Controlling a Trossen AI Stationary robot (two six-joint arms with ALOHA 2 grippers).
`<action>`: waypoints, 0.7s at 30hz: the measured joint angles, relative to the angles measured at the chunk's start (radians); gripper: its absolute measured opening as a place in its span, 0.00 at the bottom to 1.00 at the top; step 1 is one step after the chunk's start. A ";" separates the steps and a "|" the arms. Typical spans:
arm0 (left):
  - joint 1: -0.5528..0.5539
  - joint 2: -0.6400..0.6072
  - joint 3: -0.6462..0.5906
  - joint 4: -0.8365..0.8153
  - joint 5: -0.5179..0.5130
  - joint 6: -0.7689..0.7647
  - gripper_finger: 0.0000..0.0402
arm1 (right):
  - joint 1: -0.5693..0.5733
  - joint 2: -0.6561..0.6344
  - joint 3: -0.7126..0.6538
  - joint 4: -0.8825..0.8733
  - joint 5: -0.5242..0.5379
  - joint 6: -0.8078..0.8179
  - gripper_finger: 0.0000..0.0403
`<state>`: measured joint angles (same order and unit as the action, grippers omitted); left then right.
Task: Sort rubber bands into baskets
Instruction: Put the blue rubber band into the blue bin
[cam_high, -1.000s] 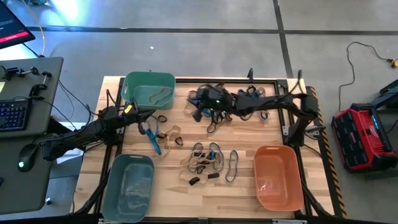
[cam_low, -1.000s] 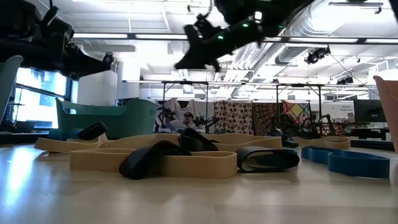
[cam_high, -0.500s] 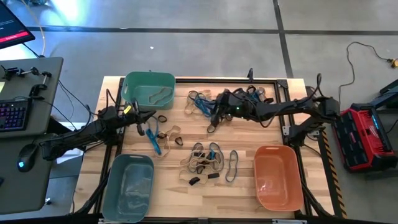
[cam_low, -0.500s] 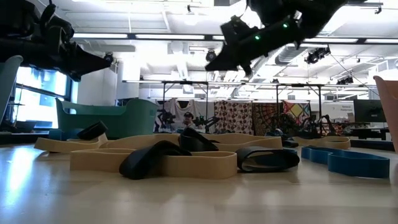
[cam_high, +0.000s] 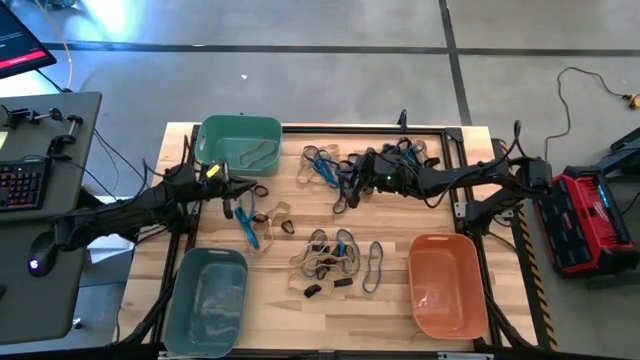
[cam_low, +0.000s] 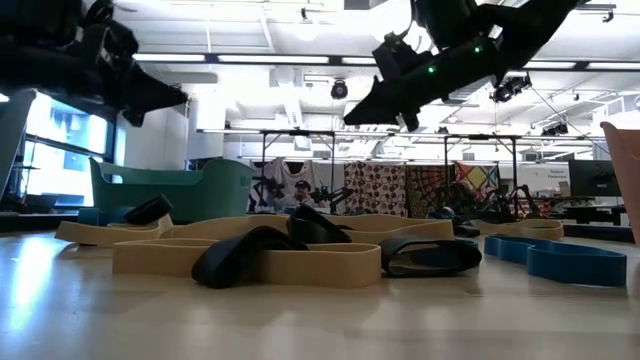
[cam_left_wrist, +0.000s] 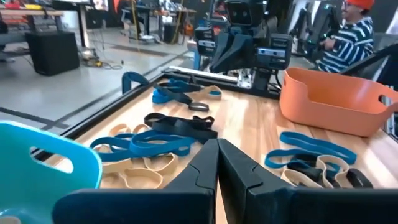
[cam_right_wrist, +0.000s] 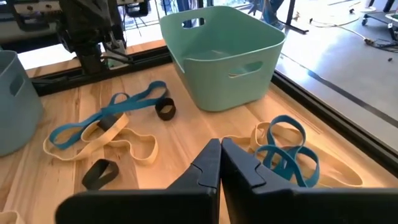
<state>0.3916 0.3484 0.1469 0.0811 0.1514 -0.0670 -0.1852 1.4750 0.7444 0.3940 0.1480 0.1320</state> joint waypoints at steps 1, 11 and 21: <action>0.000 0.034 0.020 0.000 0.004 0.013 0.00 | 0.000 0.000 0.000 0.000 -0.001 -0.002 0.00; 0.000 0.442 0.249 -0.003 0.026 0.147 0.00 | 0.000 -0.065 -0.001 -0.053 -0.120 -0.083 0.00; -0.001 0.843 0.510 -0.068 0.113 0.258 0.00 | 0.002 -0.113 -0.039 -0.078 -0.139 -0.106 0.00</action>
<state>0.3908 1.1914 0.6568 0.0130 0.2643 0.1908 -0.1827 1.3615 0.7054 0.3157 0.0092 0.0257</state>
